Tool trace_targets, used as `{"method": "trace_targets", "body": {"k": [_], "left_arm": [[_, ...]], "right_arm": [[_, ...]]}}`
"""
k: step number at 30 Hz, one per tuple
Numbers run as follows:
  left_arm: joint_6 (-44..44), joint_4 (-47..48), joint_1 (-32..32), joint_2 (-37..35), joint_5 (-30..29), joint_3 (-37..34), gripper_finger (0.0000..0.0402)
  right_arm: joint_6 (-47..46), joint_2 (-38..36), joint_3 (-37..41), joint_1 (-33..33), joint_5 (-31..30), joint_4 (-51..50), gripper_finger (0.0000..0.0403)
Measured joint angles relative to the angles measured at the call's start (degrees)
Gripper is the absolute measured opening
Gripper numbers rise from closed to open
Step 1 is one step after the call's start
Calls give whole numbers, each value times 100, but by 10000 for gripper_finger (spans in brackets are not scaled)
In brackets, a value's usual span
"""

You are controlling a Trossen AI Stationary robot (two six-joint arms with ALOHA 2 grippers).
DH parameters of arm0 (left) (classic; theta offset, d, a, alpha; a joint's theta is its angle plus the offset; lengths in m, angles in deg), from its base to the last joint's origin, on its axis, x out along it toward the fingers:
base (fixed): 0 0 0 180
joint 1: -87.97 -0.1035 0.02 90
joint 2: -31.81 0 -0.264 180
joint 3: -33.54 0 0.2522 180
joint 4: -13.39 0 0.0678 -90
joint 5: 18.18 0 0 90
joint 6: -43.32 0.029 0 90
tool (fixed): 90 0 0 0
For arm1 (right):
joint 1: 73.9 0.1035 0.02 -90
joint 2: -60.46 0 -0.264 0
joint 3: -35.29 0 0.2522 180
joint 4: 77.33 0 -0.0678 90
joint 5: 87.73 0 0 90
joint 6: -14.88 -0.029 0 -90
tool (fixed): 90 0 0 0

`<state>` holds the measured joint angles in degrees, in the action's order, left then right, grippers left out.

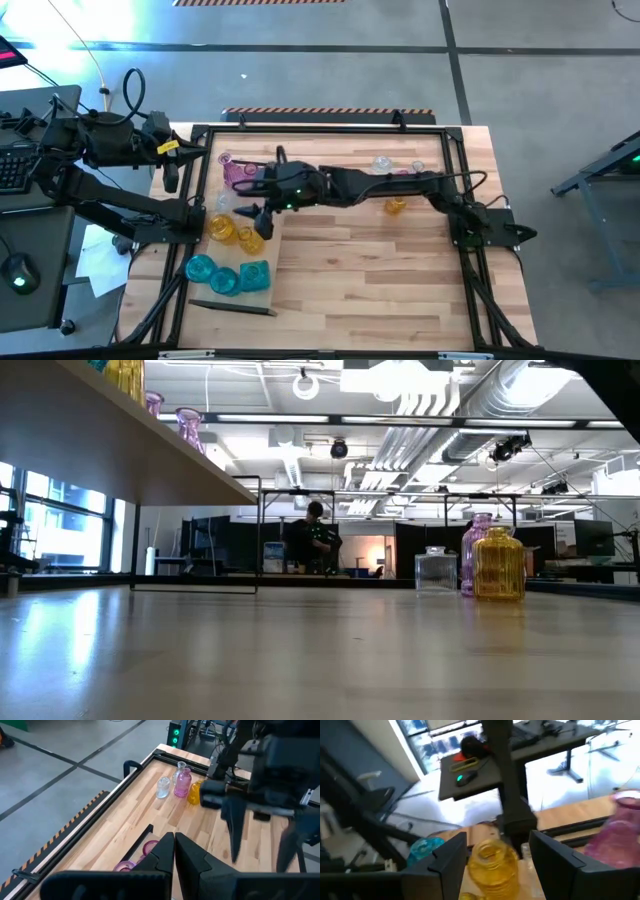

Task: Sort vases onto shelf
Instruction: Adjust the blue flower vase on the shelf

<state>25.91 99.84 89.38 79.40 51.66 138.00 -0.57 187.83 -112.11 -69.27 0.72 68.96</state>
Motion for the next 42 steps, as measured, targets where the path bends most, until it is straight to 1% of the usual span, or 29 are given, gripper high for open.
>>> {"method": "trace_targets", "body": {"k": [3,5,7,10,13,15,19,22,26,28,30,35,42], "left_arm": [[0,26,0,0,28,0,5],[0,103,0,0,39,0,5],[1,120,0,2,39,0,5],[70,117,0,2,39,0,5],[179,116,2,0,36,0,5],[232,116,2,2,35,0,5],[254,116,2,0,33,0,5],[256,117,2,1,32,0,5],[260,118,2,2,32,0,5],[260,118,2,2,31,0,5],[262,118,2,2,31,0,5],[265,118,2,1,37,0,5],[306,118,2,2,39,0,5]], "right_arm": [[-352,-401,238,88,-352,-536,189],[-578,-601,237,219,-583,-1106,171],[-867,-712,236,388,-836,-1608,142],[-1291,-712,247,684,-1200,-2026,86],[-1850,-650,306,945,-1568,-2064,24],[-2319,-635,522,1093,-1783,-2047,7],[-3508,-609,1083,1291,-1958,-1694,15],[-3999,-618,1496,1411,-2024,-1035,3],[-4541,-607,1913,1552,-2102,-364,2],[-4765,-617,2014,1621,-2212,-179,1],[-4938,-618,2060,1682,-2340,-212,1],[-5163,-620,2067,1761,-2370,-196,0],[-5417,-618,2067,1805,-2145,-203,0]]}}
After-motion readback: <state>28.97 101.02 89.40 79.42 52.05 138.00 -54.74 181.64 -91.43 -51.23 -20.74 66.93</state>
